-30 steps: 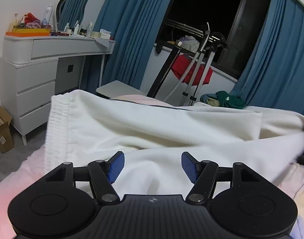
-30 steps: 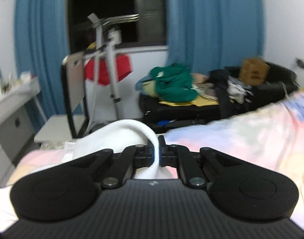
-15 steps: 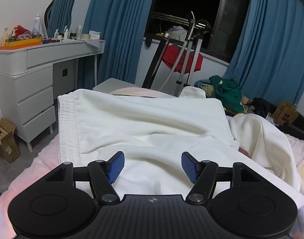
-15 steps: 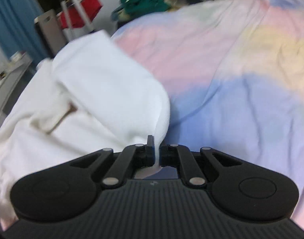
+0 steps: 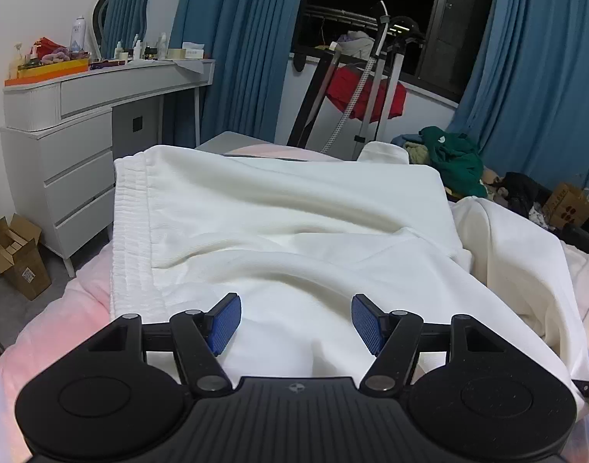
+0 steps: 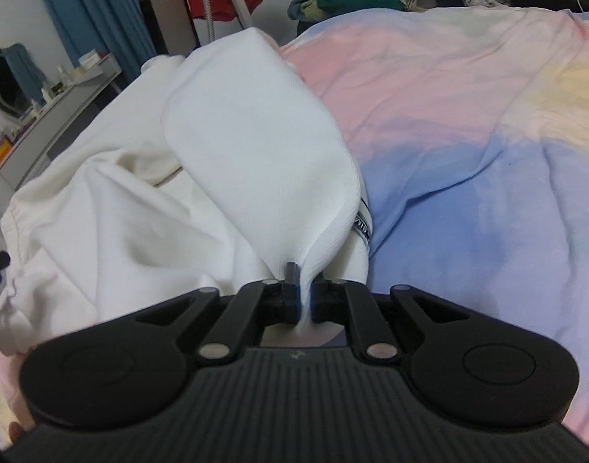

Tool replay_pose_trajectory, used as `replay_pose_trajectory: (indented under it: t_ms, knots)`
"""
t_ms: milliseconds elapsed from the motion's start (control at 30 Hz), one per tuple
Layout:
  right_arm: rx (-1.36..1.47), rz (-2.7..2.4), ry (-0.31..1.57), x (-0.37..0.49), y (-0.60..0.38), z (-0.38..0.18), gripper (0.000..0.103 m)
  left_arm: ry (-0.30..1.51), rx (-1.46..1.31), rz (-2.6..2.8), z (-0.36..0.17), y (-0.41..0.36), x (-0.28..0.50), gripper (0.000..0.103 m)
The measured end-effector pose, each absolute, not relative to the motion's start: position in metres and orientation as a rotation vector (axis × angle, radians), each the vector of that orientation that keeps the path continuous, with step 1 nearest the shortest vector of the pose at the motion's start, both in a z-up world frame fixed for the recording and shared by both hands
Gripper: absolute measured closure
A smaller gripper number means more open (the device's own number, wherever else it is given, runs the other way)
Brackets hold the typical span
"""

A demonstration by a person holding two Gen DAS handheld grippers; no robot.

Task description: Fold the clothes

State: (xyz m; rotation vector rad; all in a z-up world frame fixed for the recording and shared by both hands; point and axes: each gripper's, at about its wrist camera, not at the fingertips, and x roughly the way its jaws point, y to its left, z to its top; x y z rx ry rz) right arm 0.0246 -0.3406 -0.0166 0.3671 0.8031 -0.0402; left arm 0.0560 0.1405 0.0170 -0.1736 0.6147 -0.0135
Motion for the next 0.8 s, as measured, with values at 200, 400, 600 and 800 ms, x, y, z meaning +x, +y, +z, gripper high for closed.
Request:
replay_pose_trajectory:
  t_ms: [200, 400, 600, 800]
  knots:
    - [0.384, -0.041, 0.747, 0.017, -0.344, -0.009, 0.068, 0.607, -0.158, -0.005, 0.018, 0.135, 0.053, 0.037]
    - [0.495, 0.01, 0.65, 0.004, -0.35, 0.005, 0.044, 0.595, -0.146, -0.025, 0.023, 0.129, 0.049, 0.036]
    - [0.707, 0.072, 0.584, 0.012, -0.378, 0.021, 0.044, 0.592, -0.192, -0.036, 0.029, 0.133, 0.048, 0.033]
    - [0.78, 0.052, 0.625, 0.09, -0.403, 0.041, 0.044, 0.605, -0.216, -0.036, 0.022, 0.135, 0.063, 0.032]
